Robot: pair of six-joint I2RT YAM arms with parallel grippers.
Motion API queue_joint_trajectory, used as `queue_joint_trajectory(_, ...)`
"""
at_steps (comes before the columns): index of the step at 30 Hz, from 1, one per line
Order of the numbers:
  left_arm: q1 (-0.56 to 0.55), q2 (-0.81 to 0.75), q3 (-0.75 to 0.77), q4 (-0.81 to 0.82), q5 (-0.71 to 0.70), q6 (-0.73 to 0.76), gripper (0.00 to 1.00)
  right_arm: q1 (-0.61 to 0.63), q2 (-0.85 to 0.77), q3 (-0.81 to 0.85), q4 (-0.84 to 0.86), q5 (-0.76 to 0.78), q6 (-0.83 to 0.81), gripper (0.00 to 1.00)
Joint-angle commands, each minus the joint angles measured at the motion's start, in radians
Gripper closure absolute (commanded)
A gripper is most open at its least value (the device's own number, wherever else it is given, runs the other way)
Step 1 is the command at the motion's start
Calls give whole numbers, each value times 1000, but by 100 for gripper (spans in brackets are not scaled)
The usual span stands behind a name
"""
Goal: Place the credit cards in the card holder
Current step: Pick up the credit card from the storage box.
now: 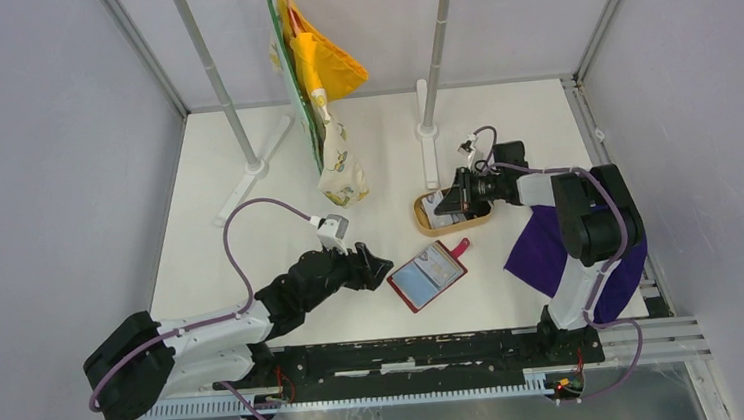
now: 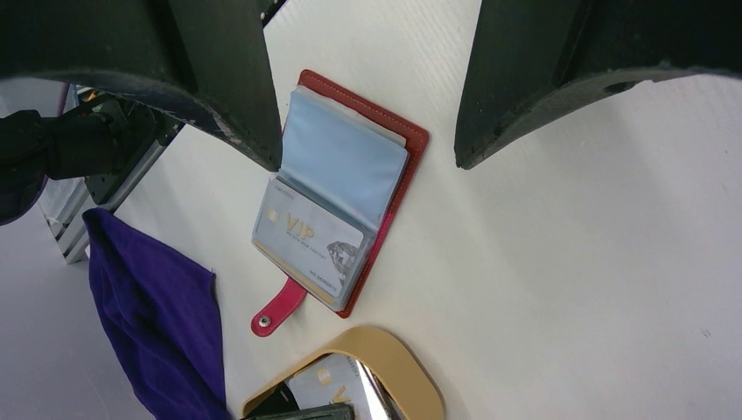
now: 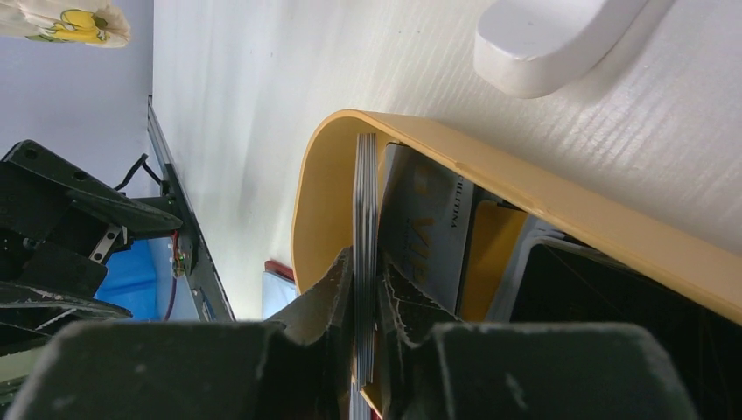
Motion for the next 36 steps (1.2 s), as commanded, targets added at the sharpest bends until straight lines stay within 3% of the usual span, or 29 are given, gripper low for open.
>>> queue_joint_trajectory(1,-1,-25,19,45,5,-37,22,-22,-12,-9,62,-50,17,80)
queue_joint_trajectory(8,-1,-47,3,35,-9,-39,22,-37,-9,-17,100,-99,47,73)
queue_joint_trajectory(13,-2,-46,11,31,-5,-34,22,-40,-10,-19,104,-107,50,72)
queue_joint_trajectory(30,-1,-60,5,29,-7,-38,22,-71,-33,-25,81,-62,37,81)
queue_joint_trajectory(36,-2,-72,-1,27,-6,-42,22,-79,-52,-24,61,-36,17,91)
